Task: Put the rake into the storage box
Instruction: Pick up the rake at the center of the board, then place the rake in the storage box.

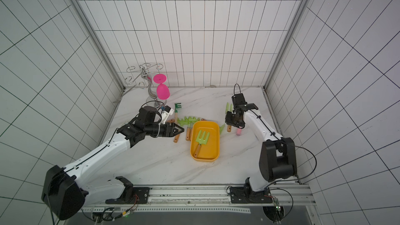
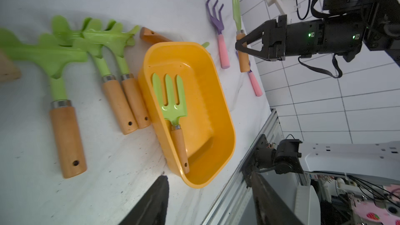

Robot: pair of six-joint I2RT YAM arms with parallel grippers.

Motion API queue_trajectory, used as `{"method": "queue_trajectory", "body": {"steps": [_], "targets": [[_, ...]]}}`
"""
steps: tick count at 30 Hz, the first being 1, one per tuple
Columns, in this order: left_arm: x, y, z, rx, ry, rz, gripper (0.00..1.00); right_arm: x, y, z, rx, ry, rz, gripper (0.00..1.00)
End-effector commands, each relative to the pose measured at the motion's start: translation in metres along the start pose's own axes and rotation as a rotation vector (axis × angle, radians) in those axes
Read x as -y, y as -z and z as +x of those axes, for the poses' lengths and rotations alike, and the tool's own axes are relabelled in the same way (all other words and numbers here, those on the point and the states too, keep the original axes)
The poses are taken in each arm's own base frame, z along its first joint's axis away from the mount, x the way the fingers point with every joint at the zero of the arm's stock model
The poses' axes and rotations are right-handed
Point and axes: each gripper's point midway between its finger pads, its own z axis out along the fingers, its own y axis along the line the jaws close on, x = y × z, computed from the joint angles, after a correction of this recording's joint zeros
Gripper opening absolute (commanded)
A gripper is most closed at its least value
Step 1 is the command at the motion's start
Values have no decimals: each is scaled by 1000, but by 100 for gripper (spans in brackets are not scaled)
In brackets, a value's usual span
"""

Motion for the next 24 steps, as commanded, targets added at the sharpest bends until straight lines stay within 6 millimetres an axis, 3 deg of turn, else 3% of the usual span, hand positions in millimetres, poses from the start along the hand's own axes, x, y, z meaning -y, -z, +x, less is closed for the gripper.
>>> {"method": "queue_trajectory", "body": {"steps": [1, 6, 13, 17, 24], "targets": [[60, -6, -10, -12, -102, 256, 62, -35, 34, 1, 31, 30, -192, 14], [100, -20, -18, -36, -114, 479, 62, -99, 88, -7, 190, 69, -540, 15], [116, -33, -38, 51, -138, 574, 62, -165, 131, 13, 219, 128, -868, 16], [123, -35, -44, 90, -186, 573, 61, -183, 136, 25, 183, 143, -938, 17], [119, -43, -48, 104, -200, 542, 55, -197, 134, 34, 118, 132, -996, 18]]}}
